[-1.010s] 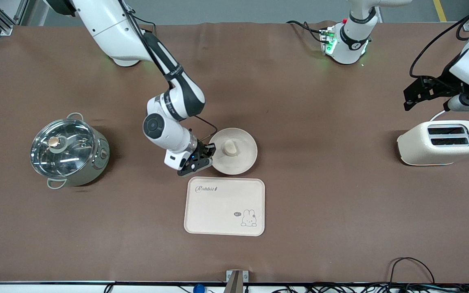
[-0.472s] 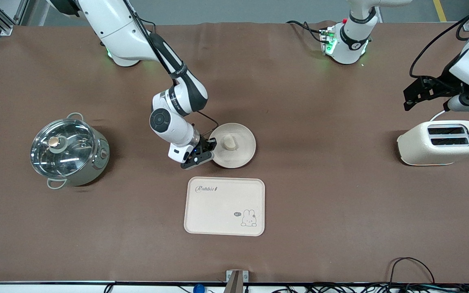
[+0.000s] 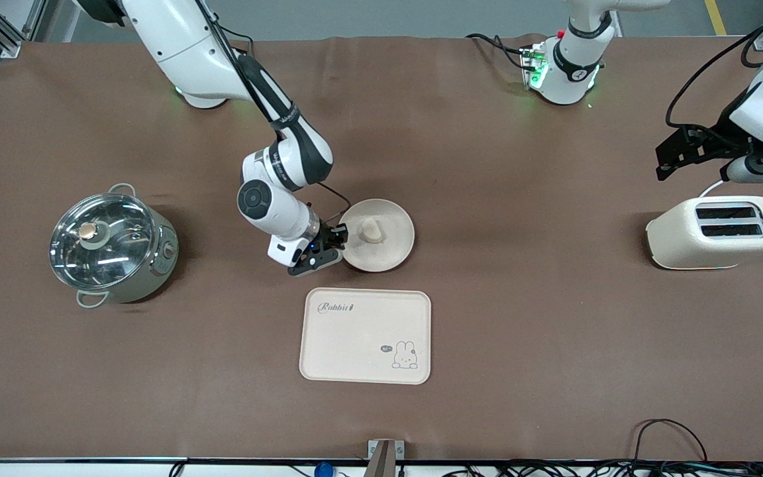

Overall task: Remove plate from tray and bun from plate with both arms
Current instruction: 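Set the plate on the table while the left gripper reaches the bun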

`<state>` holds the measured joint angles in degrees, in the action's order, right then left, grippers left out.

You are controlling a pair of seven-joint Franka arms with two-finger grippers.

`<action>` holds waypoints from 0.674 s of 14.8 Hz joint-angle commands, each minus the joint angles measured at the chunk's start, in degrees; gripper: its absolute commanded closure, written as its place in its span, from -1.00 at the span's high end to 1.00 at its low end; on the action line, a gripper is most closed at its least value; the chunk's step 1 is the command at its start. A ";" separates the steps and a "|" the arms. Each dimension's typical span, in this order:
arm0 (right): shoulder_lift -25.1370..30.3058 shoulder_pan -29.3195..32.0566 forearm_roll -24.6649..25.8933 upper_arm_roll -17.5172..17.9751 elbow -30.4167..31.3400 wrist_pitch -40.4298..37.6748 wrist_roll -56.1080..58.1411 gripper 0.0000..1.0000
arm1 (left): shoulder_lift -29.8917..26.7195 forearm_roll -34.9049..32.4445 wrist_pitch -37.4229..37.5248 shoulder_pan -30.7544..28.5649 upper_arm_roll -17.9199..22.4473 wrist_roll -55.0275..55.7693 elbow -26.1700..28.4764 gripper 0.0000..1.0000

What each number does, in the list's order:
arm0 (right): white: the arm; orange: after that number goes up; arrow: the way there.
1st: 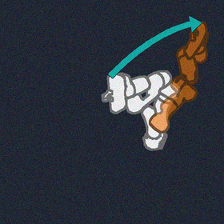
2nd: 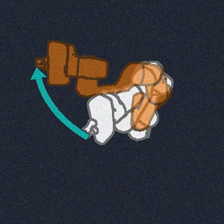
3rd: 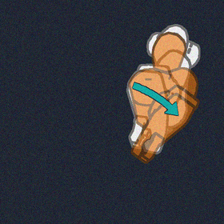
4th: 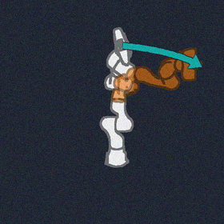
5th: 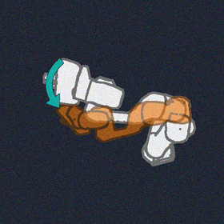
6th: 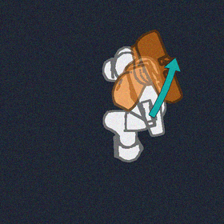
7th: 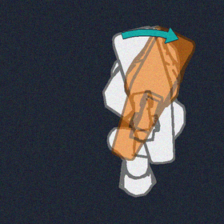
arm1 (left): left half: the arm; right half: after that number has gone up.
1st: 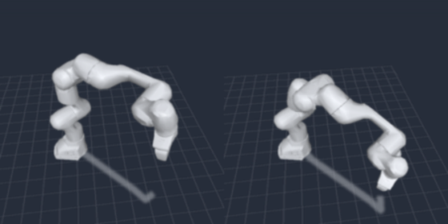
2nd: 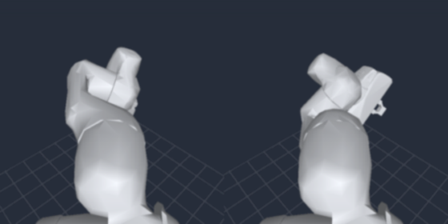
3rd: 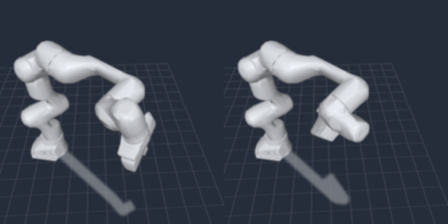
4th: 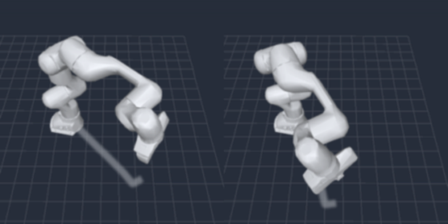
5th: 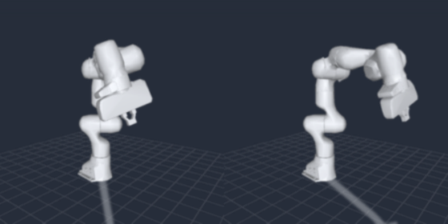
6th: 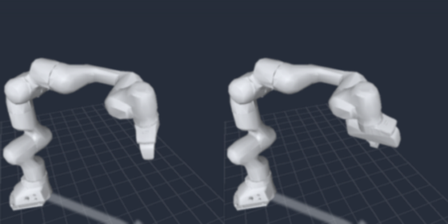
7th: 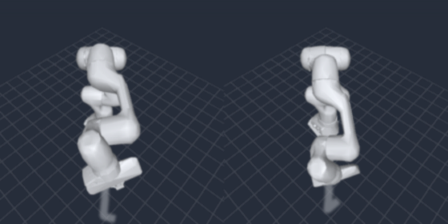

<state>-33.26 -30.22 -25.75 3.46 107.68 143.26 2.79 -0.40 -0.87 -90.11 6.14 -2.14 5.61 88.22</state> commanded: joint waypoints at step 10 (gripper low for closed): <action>12.86 1.92 13.69 -21.89 -26.19 -45.23 -2.96 1.00 | 14.07 0.44 -13.22 6.93 -21.41 43.99 -1.73 1.00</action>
<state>-20.01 -28.05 -14.79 -15.63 85.63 103.02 1.50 6.13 0.66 -98.89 10.05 -21.18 39.23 88.71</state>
